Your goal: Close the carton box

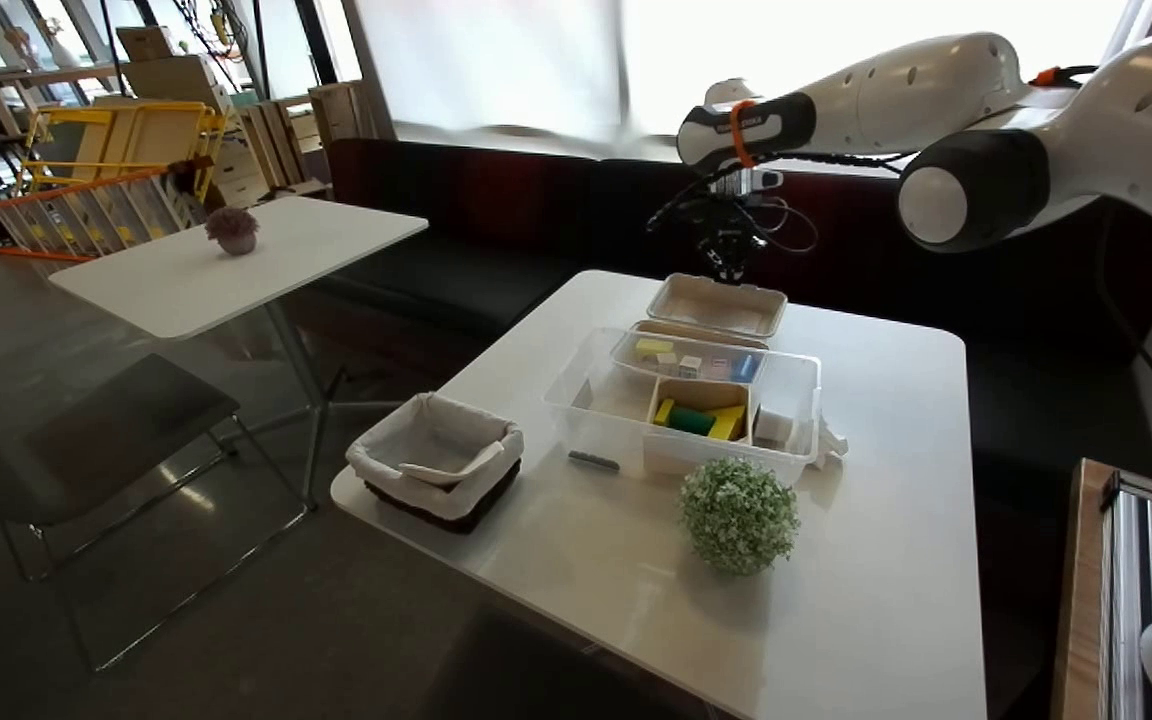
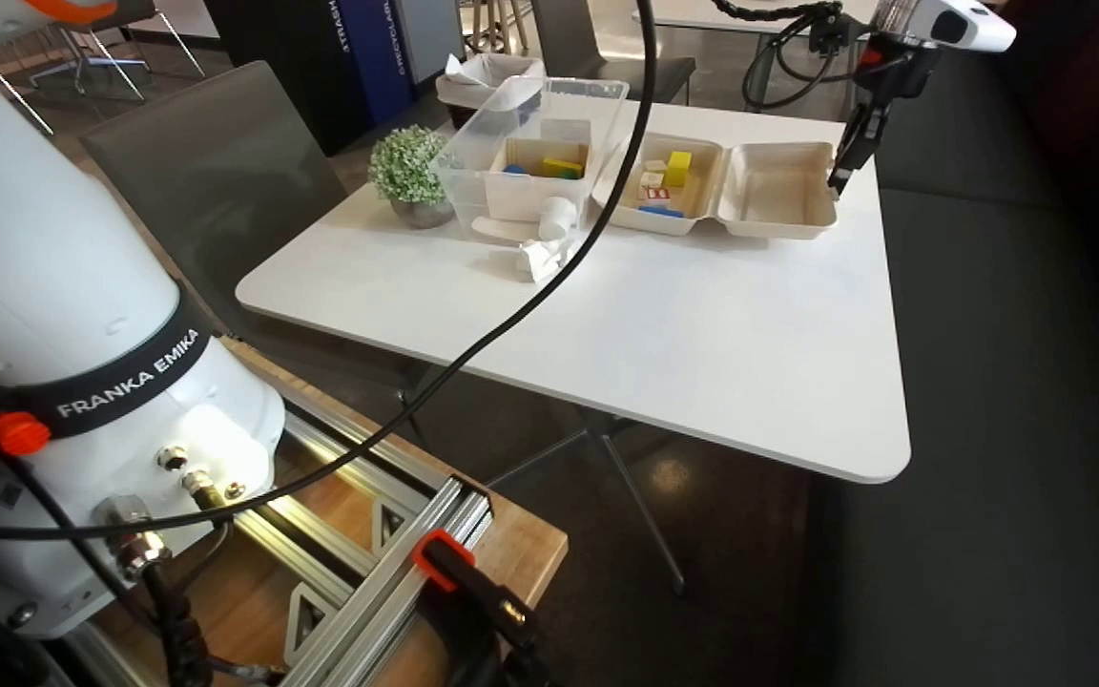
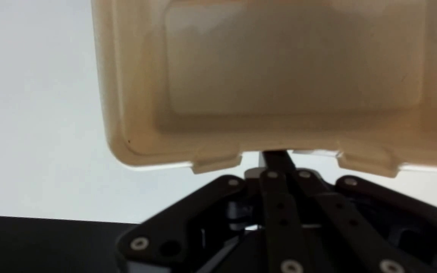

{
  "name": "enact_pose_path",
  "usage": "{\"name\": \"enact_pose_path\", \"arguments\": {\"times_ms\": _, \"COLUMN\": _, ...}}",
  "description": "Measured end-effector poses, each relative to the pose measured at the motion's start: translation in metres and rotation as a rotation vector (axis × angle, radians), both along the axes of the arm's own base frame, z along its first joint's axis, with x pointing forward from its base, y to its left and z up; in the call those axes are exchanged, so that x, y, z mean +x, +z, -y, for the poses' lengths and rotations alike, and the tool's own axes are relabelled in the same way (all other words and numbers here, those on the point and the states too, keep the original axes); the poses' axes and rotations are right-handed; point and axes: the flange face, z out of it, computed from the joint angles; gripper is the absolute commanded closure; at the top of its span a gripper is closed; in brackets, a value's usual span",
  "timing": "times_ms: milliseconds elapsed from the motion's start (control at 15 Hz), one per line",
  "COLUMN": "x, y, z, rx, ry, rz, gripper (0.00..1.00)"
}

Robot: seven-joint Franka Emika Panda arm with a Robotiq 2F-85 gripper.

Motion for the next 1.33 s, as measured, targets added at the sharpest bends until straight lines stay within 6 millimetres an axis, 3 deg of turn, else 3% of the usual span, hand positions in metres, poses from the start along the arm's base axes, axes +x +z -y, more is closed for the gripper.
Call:
{"name": "enact_pose_path", "arguments": {"times_ms": 867, "x": -0.001, "y": 0.061, "z": -0.018, "rx": 0.14, "ry": 0.088, "rz": 0.005, "gripper": 1.0}}
{"name": "enact_pose_path", "arguments": {"times_ms": 1333, "x": -0.012, "y": 0.091, "z": -0.035, "rx": 0.266, "ry": 0.177, "rz": -0.047, "gripper": 1.0}}
